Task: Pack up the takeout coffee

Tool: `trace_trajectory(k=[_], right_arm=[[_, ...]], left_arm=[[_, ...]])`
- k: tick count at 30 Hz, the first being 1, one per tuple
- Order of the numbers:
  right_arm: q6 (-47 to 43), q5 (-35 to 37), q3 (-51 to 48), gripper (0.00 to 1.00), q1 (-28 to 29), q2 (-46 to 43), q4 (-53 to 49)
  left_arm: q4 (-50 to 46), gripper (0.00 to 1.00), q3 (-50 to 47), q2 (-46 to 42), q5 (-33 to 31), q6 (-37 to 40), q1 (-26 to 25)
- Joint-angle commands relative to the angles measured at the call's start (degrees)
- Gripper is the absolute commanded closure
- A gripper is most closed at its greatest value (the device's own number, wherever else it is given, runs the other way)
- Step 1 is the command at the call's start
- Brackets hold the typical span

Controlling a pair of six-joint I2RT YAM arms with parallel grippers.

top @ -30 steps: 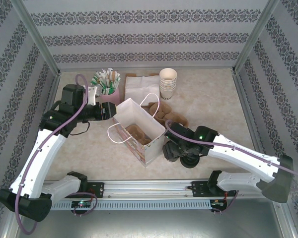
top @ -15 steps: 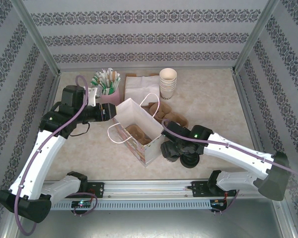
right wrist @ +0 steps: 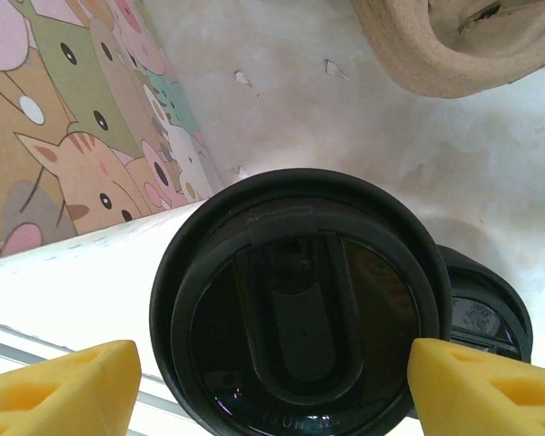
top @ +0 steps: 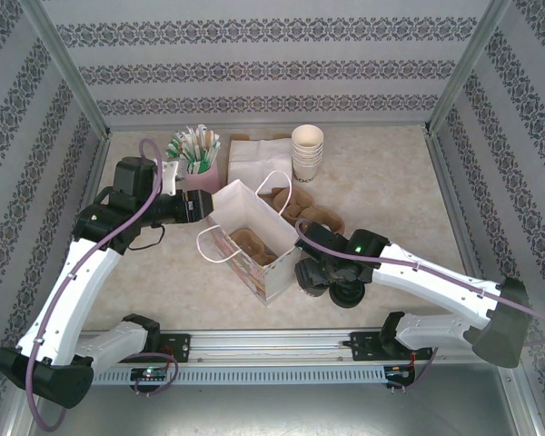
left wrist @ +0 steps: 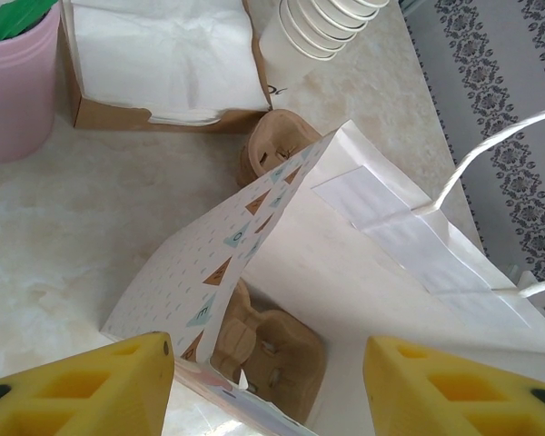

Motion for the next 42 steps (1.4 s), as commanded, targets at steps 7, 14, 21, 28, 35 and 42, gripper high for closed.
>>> trace_trajectory(k=[7,14,21,28,35,42], right_arm=[[-1.48,2.97,0.33,0.18,-0.99,-1.71,-1.75],[-1.43,1.87,-0.78,0.18,-1.14,-1.8,-0.82],[-1.25,0.38,-2.33,0.19,-1.12,-1.13,-0.11],[-0.97,-0.13,-3.27,0.22,-1.12,-0.7,0.03],[-0.89,-0.64,-3.44,0.24,-1.12,-0.32,0.19],[-0.82,-1.16,-3.78,0.23,-1.12,0.7,0.4]], left_arm=[[-1.29,0.42,-0.29,-0.77,-0.79,-1.03,-1.15],[-1.28,0.42,-0.17,-0.62,-1.02,-1.39,-1.6],[-1.19,0.42,0.01,-0.51,-1.32,-1.65,-1.88],[-1.27,0.42,-0.03,-0.5,-1.78,-1.71,-2.36],[-1.35,0.42,-0.03,-0.62,-2.06,-1.65,-2.58],[-1.31,0.42,-0.1,-0.62,-2.23,-1.56,-2.72]])
